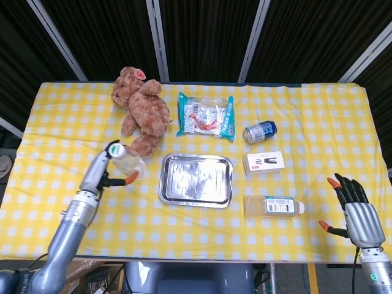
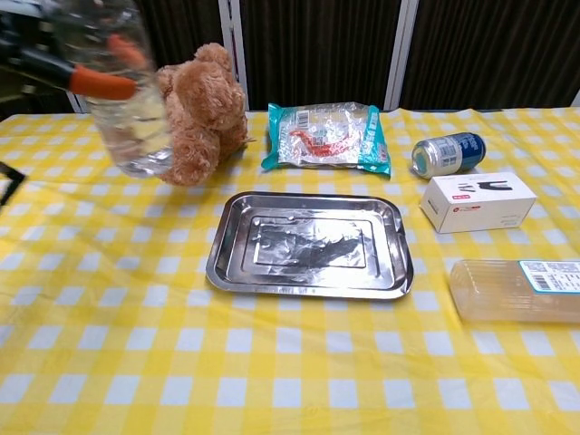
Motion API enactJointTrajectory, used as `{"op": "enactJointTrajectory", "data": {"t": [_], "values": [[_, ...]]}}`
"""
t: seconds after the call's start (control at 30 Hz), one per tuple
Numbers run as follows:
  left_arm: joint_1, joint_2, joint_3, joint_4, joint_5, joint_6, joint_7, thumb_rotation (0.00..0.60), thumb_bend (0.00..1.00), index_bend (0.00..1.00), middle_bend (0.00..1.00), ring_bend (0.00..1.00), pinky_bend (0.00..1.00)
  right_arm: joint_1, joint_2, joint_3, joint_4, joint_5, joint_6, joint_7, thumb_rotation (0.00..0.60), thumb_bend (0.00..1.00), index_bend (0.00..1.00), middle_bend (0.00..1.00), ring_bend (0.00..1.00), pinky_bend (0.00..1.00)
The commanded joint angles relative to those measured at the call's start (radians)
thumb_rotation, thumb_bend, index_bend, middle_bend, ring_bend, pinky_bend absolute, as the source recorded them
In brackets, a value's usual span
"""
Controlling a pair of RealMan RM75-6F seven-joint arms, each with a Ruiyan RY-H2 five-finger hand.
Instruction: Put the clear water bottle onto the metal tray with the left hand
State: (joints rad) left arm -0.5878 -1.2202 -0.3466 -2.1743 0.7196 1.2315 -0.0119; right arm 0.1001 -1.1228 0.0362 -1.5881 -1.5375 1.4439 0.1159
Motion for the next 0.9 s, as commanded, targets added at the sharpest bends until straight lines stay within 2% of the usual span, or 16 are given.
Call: {"op": "enactJointTrajectory", "data": {"t": [0.03,0.17,0.3,0.43,0.57,0.73,0.9], "values": [[0.159,0.182,0.053,0.068,0.136,-0.091,-0.226,0.6,0.44,0.54,0.53,0.04,0.03,0.005,-0.005,0.001,-0.001,0.004,-0.009,-0.009,0.6,0.05,0.1,0.0,0.0,0.0],[0.175,0.204,0.053,0.147,0.193,-0.192,-0.354,0.6,0.44,0.54,0.53,0.04,0.03,0.013,-0.013,0.002,0.003,0.013,-0.027,-0.023,0.6,0.05,0.1,0.0,0.0,0.0],[0.137,0.142,0.058,0.176,0.214,-0.243,-0.354,0.6,0.44,0.54,0.53,0.04,0.03,0.017,-0.017,0.005,0.006,0.019,-0.034,-0.026,0.6,0.05,0.1,0.0,0.0,0.0],[0.059,0.02,0.066,0.19,0.172,-0.254,-0.255,0.6,0.44,0.54,0.53,0.04,0.03,0.017,-0.016,0.008,0.011,0.023,-0.033,-0.019,0.6,0.05,0.1,0.0,0.0,0.0],[-0.024,-0.113,0.057,0.191,0.098,-0.216,-0.128,0.6,0.44,0.54,0.53,0.04,0.03,0.015,-0.012,0.009,0.015,0.024,-0.03,-0.006,0.6,0.05,0.1,0.0,0.0,0.0],[-0.122,-0.269,0.032,0.194,0.015,-0.117,0.042,0.6,0.44,0.54,0.53,0.04,0.03,0.014,-0.008,0.007,0.019,0.022,-0.029,0.011,0.6,0.05,0.1,0.0,0.0,0.0],[-0.2,-0.422,0.002,0.262,-0.038,-0.027,0.164,0.6,0.45,0.54,0.53,0.04,0.03,0.014,-0.005,0.003,0.022,0.021,-0.036,0.033,0.6,0.05,0.1,0.0,0.0,0.0]]}}
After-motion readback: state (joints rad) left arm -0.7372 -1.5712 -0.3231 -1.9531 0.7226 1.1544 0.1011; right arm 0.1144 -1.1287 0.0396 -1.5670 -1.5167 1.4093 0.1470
